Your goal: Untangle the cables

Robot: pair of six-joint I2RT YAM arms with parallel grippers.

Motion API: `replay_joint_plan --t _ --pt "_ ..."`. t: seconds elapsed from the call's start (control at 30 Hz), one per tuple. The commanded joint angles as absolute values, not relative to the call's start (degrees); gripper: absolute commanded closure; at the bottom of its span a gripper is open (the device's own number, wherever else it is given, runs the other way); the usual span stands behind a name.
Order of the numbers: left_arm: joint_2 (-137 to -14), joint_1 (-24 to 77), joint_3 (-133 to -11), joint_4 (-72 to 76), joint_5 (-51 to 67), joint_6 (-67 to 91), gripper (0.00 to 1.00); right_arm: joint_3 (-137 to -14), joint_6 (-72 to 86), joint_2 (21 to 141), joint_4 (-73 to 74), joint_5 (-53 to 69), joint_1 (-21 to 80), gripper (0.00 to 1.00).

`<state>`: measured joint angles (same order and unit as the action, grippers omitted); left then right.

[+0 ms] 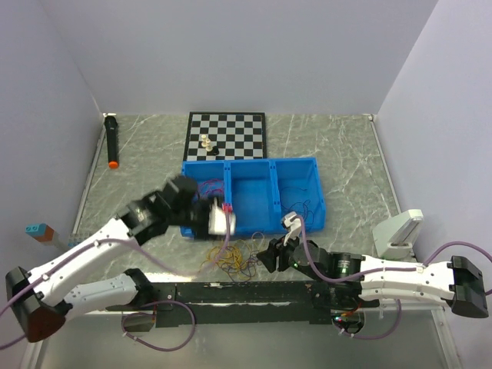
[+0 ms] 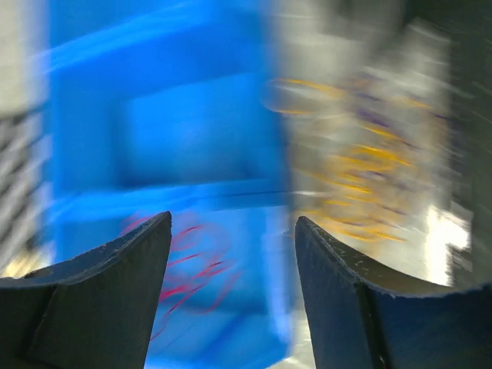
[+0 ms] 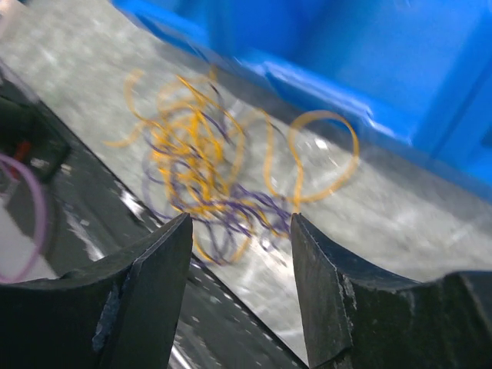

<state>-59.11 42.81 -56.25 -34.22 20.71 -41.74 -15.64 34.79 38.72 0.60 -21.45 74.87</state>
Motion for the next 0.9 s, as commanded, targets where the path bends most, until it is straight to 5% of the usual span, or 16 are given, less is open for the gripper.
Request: replay_joint_plan --t 0.0,0.87 --pt "-57.3 50.9 -46.5 -39.5 24.5 -52.4 0.3 -14.2 37.7 37.4 1.8 -22.9 75.3 0.38" --pt "-65.3 57.9 -35.2 -15.0 21.5 -44.8 0.38 -16.0 36.5 58.3 -13.4 -16.8 75.1 0.43"
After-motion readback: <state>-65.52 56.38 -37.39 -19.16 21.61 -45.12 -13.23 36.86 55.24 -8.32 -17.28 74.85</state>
